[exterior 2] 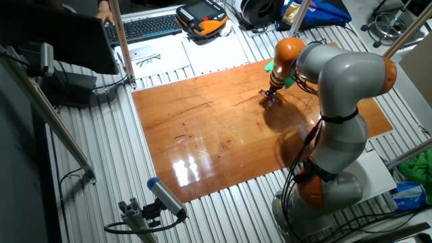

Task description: Unfold the leg of the glasses (with one hand)

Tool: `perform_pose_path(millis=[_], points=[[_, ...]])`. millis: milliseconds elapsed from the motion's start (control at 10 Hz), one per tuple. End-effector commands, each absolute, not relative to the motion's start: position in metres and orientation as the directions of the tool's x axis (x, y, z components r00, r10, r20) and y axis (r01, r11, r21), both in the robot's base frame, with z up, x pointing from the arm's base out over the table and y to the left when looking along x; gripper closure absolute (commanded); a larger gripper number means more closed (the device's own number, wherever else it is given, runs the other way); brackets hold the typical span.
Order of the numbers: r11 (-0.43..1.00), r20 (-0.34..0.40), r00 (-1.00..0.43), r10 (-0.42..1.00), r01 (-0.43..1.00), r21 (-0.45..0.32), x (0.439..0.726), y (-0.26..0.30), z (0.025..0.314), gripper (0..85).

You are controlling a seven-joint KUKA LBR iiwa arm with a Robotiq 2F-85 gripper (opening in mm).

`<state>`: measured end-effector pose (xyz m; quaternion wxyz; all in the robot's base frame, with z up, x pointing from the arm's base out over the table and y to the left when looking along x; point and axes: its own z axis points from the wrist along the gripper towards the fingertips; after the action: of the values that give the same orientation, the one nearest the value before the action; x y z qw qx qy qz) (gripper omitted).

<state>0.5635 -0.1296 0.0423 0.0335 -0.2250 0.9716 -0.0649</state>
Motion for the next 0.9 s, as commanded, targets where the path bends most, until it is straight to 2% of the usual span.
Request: perform_pose_path(millis=[0, 400, 800], points=[[0.890, -0.034, -0.897, -0.441, -0.433, -0.140, 0.564, -0.130, 0.042, 85.0], [0.891, -0.036, -0.897, -0.441, -0.433, -0.134, 0.563, -0.130, 0.044, 85.0], [0.895, -0.016, -0.902, -0.431, -0.425, -0.132, 0.563, -0.132, 0.067, 85.0]])
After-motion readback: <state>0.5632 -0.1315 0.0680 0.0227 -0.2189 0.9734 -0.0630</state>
